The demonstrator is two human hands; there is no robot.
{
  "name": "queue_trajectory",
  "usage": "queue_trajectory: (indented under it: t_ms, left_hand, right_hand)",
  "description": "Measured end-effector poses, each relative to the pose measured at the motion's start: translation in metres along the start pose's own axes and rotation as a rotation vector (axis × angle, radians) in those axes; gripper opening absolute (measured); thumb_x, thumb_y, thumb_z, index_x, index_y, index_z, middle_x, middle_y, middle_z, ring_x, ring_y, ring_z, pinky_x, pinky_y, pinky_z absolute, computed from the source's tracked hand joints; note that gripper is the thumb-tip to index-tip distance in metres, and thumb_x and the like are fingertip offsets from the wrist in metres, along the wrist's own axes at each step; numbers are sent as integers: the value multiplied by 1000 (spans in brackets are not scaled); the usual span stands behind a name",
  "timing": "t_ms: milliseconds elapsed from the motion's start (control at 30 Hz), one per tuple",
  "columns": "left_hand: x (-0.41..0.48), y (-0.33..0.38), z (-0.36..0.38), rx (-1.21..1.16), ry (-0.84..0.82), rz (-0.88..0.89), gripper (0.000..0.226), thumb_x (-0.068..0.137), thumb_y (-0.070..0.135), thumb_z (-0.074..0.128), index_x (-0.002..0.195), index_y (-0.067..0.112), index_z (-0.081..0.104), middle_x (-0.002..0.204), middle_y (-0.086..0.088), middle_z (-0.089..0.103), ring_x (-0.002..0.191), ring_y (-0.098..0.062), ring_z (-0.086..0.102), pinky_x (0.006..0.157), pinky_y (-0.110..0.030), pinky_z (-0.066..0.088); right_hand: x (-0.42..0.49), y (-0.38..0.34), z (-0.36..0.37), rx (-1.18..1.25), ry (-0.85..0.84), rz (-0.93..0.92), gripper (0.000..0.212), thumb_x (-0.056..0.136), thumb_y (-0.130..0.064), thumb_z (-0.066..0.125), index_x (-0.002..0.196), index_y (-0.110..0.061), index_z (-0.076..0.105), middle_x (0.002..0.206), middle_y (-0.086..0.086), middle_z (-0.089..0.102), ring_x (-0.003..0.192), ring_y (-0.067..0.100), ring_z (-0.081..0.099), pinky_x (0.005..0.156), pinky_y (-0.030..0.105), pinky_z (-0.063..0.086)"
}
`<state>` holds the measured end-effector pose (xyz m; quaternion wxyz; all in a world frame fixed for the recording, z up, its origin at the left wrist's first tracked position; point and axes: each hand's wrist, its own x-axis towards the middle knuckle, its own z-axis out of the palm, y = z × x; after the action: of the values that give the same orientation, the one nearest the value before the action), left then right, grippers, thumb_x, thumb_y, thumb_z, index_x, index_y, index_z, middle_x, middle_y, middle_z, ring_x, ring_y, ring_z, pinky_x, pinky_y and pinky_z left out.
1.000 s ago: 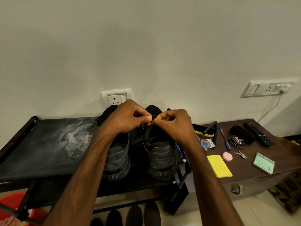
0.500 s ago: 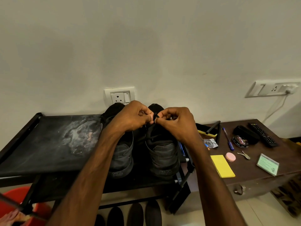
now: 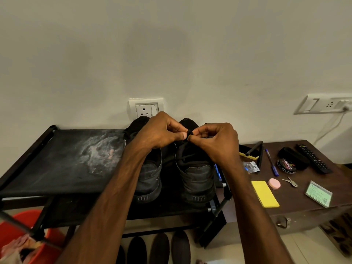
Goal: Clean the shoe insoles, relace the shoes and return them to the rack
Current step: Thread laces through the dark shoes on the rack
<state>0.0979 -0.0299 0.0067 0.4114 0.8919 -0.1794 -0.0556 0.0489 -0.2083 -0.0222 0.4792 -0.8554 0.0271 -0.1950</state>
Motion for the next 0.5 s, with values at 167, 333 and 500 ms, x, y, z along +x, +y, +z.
queue_trajectory:
  t_ms: [167, 333, 500]
  left_hand:
    - [1, -2, 2, 29, 15, 62, 12, 89, 21, 78, 101, 23, 79, 83, 17, 73, 72, 10, 65, 65, -2, 46]
    - [-2, 2, 2, 122, 52, 157, 7, 89, 20, 76, 93, 25, 80, 56, 29, 62, 56, 1, 55, 58, -7, 45]
    - [-4, 8, 7, 188, 135, 238, 12, 82, 8, 73, 84, 17, 81, 52, 21, 59, 49, 8, 54, 52, -3, 39]
  right_hand:
    - [-1, -2, 1, 3, 18, 16, 8, 73, -29, 87, 76, -25, 81, 67, -13, 74, 66, 4, 72, 73, 40, 63]
    - [0, -3, -2, -8, -4, 25, 8, 74, -29, 87, 77, -25, 81, 67, -14, 73, 65, 1, 70, 71, 36, 63]
    - [0, -4, -4, -34, -9, 32, 8, 75, -31, 86, 76, -27, 80, 65, -17, 72, 64, -1, 69, 67, 27, 58]
